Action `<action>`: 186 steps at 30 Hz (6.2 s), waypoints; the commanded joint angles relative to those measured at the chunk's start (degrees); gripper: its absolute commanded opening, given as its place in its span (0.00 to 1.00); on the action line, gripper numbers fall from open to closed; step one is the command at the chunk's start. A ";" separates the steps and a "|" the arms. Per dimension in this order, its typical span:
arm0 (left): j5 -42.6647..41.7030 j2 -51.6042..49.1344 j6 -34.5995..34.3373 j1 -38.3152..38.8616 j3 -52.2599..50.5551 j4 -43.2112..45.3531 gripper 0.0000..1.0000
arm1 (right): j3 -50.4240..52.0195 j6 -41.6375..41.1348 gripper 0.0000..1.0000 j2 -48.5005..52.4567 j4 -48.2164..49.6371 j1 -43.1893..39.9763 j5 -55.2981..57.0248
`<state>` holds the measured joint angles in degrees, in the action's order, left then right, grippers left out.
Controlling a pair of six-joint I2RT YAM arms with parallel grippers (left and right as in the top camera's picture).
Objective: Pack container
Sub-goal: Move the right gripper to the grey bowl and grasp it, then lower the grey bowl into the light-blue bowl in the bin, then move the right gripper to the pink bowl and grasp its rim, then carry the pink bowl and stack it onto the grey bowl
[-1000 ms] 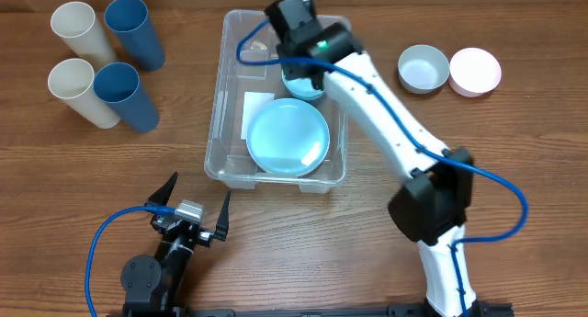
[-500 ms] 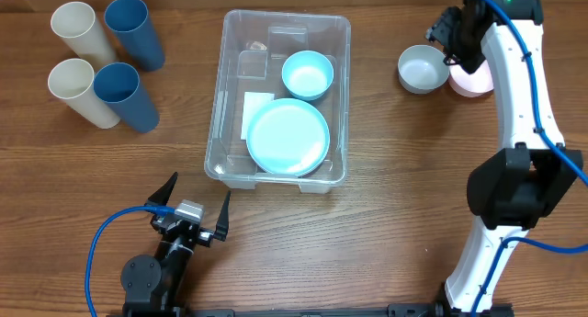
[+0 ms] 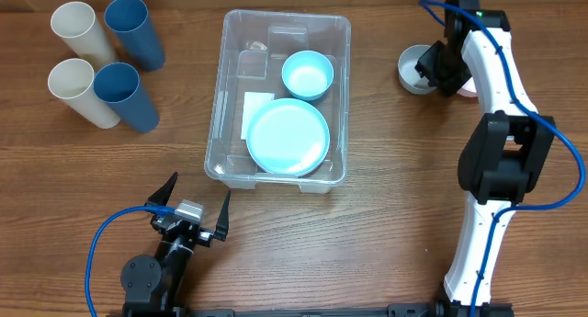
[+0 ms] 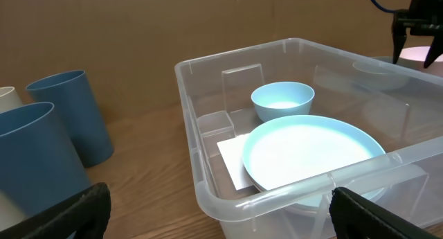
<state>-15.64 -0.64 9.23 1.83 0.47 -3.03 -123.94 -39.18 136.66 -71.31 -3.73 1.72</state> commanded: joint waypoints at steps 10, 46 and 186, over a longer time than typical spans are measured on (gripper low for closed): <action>0.13 0.39 0.63 -0.42 -0.20 0.07 1.00 | 0.81 -1.31 0.04 4.81 0.13 0.00 -0.76; 0.13 0.39 0.63 -0.42 -0.20 0.07 1.00 | -3.93 14.16 0.04 -6.47 9.70 26.93 8.83; 0.13 0.39 0.63 -0.42 -0.20 0.07 1.00 | 9.22 20.52 0.39 -5.81 18.60 30.60 3.39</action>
<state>-15.64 -0.64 9.21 1.83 0.47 -3.03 -114.50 -18.11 131.22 -53.12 26.94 4.54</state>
